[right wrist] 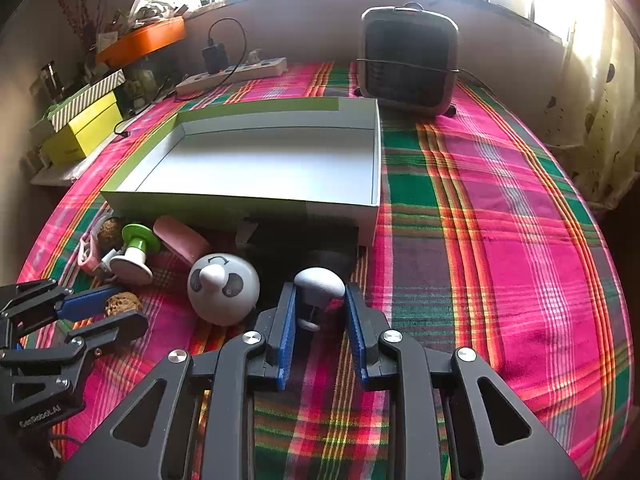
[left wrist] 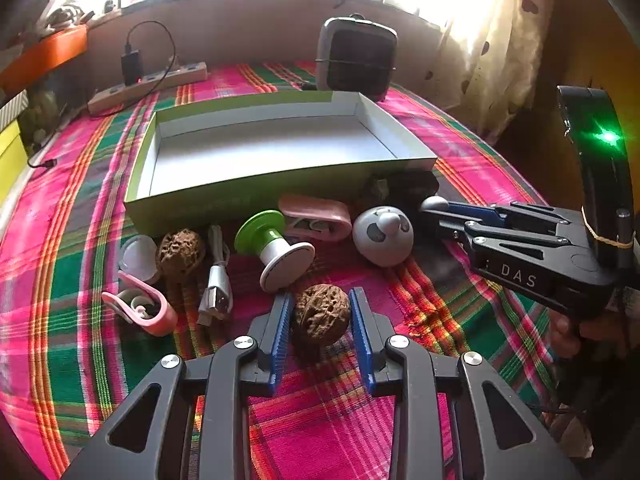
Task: Organize objects
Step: 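Close left gripper on walnut while right gripper closes on white knob, then carry walnut in left gripper and knob in right gripper over the tray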
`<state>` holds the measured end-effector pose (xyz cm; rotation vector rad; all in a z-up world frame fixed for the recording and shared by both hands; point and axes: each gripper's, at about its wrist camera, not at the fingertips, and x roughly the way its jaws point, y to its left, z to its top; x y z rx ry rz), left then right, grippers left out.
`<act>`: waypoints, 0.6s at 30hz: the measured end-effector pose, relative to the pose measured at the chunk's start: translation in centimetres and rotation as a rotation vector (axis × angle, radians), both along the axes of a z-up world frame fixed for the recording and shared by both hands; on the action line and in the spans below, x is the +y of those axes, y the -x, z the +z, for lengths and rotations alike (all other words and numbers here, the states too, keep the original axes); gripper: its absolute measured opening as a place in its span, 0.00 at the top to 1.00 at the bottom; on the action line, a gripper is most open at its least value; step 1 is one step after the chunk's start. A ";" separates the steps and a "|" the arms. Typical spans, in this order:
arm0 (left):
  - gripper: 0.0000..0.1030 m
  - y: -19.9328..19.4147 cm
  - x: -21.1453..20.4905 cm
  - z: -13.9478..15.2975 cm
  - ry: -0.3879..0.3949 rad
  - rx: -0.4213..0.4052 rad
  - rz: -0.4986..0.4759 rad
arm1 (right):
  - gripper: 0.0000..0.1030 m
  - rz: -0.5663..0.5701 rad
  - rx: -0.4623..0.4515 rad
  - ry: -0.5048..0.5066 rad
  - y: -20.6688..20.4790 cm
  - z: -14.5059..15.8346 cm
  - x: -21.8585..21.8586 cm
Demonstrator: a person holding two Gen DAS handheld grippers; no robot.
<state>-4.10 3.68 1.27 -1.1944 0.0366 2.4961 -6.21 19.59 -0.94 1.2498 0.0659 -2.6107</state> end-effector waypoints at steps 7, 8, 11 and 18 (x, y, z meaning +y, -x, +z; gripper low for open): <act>0.74 -0.1 -0.2 1.2 -0.007 0.024 -0.005 | 0.76 0.005 0.020 0.006 -0.3 0.9 0.3; 0.74 -0.1 -0.3 1.4 -0.009 0.028 -0.005 | 0.76 0.006 0.023 0.008 -0.3 1.1 0.4; 0.74 0.2 -0.5 2.3 -0.019 0.039 -0.003 | 0.76 0.015 0.038 0.020 -0.3 2.0 0.4; 0.74 1.6 -0.8 4.4 -0.022 0.081 -0.001 | 0.76 0.029 0.081 0.029 0.5 4.3 -0.2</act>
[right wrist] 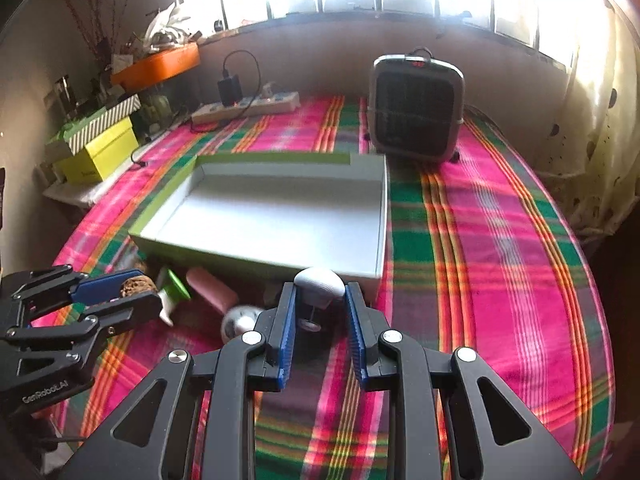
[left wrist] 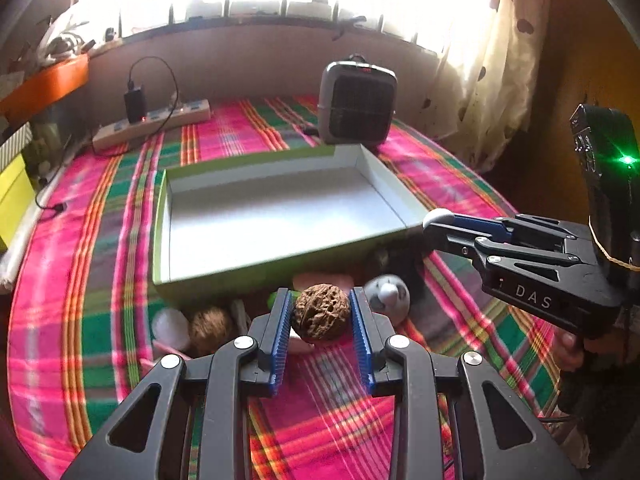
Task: Organize objects
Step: 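Carry walnut in left gripper and knob in right gripper over the tray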
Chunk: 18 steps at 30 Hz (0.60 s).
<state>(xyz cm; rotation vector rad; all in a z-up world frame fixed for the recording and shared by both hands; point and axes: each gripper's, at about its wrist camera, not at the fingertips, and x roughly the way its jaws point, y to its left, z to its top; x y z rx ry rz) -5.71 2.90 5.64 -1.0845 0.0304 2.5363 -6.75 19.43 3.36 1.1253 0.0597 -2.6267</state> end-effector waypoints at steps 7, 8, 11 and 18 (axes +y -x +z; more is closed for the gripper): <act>0.74 3.0 -0.7 0.8 -0.011 0.011 0.017 | 0.76 0.027 0.017 -0.001 1.8 1.1 -1.1; 0.74 3.6 -0.9 0.7 -0.013 0.006 0.027 | 0.76 0.030 0.014 0.004 2.3 1.1 -1.3; 0.74 5.2 -1.4 0.6 -0.014 0.001 0.050 | 0.76 0.038 0.000 0.015 3.5 1.0 -1.6; 0.74 8.4 -2.3 -0.3 -0.004 -0.023 0.080 | 0.76 0.037 -0.032 0.026 6.7 0.3 -2.5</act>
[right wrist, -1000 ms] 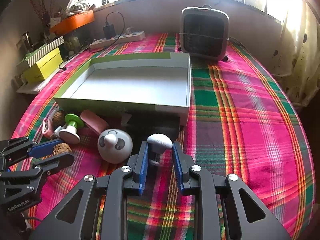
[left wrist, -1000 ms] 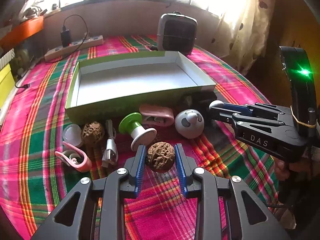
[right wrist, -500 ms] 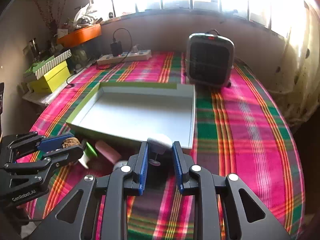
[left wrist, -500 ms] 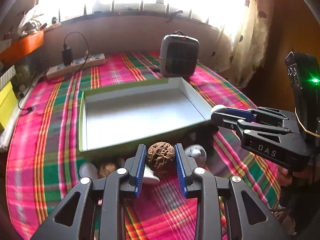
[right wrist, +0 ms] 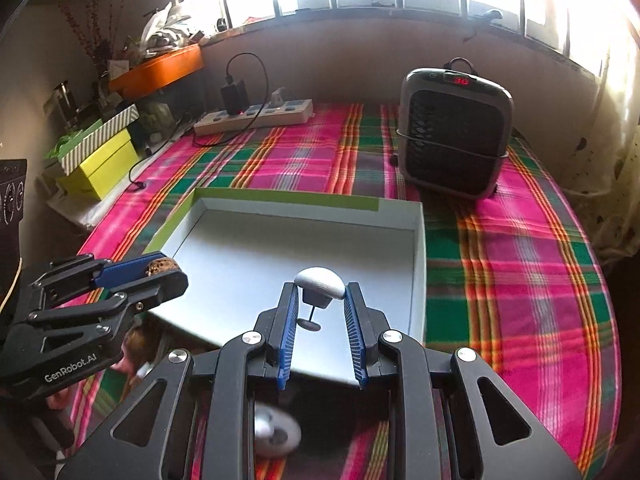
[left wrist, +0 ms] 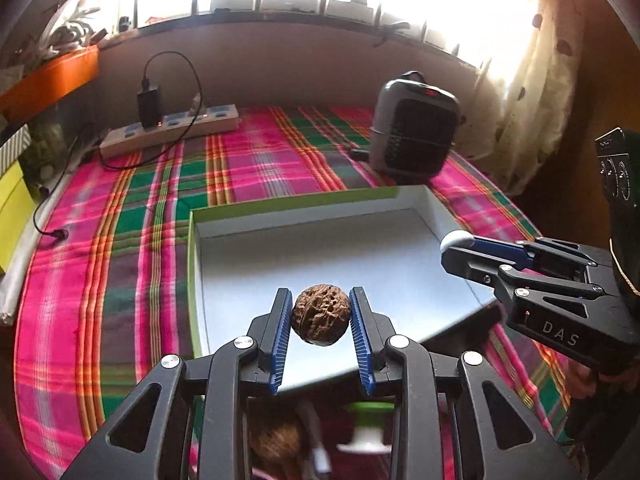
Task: Organize objects
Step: 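Carry walnut in left gripper and knob in right gripper over the tray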
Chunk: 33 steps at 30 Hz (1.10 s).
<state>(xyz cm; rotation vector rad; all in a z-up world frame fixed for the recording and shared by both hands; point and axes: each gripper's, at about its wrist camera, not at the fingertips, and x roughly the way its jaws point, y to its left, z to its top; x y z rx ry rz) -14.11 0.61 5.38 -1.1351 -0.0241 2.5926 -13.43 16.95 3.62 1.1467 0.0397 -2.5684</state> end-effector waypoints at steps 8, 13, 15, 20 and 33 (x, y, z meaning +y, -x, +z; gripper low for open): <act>0.74 3.2 -0.4 -1.3 0.004 -0.034 0.019 | 0.76 -0.012 -0.045 -0.009 3.3 -1.5 -0.8; 0.74 4.6 -0.3 -1.9 0.014 -0.041 0.023 | 0.76 -0.020 -0.070 -0.021 4.6 -2.5 -1.0; 0.74 5.0 -0.3 -2.1 0.018 -0.047 0.026 | 0.76 -0.020 -0.072 -0.029 4.8 -2.7 -1.1; 0.74 5.5 -0.1 -2.6 0.032 -0.054 0.030 | 0.76 -0.024 -0.077 -0.047 5.3 -3.1 -1.1; 0.74 5.8 0.0 -3.2 0.059 -0.059 0.041 | 0.76 -0.025 -0.084 -0.060 5.6 -3.8 -1.3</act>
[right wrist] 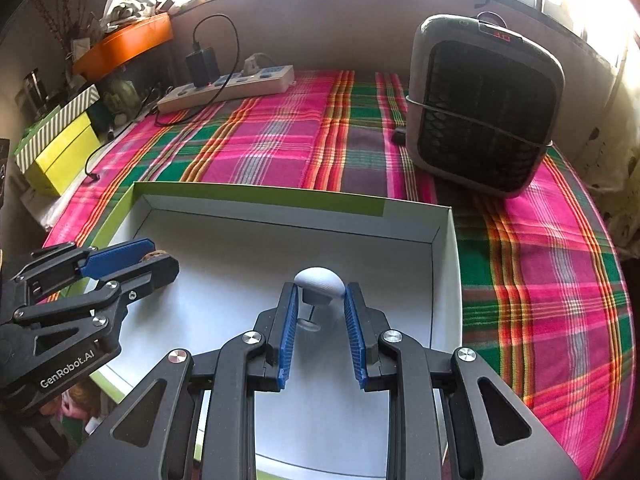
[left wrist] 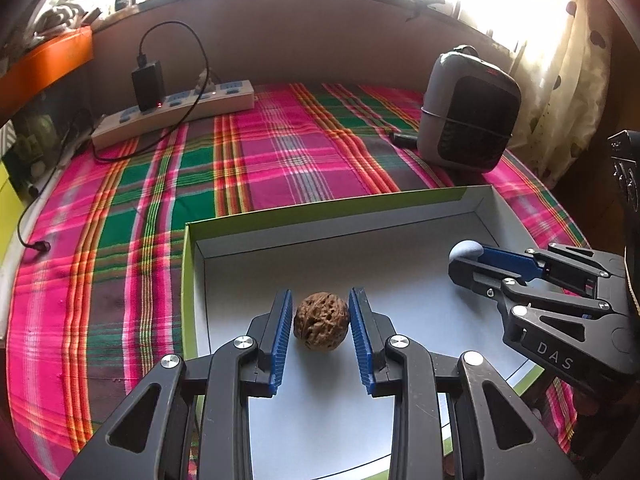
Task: Organize objects
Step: 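Carry walnut in left gripper and knob in right gripper over the tray, then open left gripper to drop walnut while right gripper releases knob in tray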
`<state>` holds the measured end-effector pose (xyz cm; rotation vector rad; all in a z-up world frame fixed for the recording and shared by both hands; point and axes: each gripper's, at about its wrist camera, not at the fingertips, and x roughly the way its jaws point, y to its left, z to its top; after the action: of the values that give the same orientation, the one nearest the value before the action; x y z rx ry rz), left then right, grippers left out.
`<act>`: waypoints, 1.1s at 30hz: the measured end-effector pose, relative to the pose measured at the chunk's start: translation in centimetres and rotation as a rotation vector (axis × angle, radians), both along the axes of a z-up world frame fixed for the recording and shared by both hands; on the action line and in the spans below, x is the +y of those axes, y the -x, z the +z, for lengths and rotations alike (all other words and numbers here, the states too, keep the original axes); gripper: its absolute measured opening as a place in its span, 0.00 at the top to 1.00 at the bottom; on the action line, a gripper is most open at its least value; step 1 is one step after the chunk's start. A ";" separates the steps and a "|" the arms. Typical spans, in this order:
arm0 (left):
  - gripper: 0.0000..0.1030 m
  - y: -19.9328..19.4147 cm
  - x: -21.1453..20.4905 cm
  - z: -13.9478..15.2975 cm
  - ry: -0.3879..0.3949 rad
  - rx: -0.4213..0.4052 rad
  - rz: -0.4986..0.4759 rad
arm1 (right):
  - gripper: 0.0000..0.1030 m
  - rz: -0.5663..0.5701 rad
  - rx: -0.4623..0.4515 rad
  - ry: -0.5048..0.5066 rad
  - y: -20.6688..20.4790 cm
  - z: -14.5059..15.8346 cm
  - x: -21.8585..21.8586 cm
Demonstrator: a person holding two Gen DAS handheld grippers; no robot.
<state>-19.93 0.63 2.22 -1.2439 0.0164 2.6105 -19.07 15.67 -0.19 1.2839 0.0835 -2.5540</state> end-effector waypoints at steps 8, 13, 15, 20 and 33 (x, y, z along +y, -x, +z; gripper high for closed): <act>0.74 0.0 0.0 -0.1 0.002 0.000 -0.001 | 0.76 -0.001 -0.005 -0.004 -0.1 -0.3 -0.2; 0.72 0.0 0.0 -0.1 0.009 -0.002 -0.002 | 0.75 -0.008 -0.009 -0.002 0.0 -0.3 -0.2; 0.69 0.0 0.1 -0.1 0.009 -0.002 -0.001 | 0.75 -0.008 -0.009 -0.006 -0.1 -0.3 -0.3; 0.66 -0.2 0.0 -0.1 0.005 -0.002 0.004 | 0.71 -0.010 -0.007 0.002 -0.2 -0.3 -0.3; 0.65 -1.9 -0.2 1.1 -0.006 0.029 0.003 | 0.57 -0.033 0.016 0.008 -1.4 0.6 0.2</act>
<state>-18.00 0.45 3.35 -1.2051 0.0124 2.6290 -17.65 15.84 0.40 1.2720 0.0553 -2.5896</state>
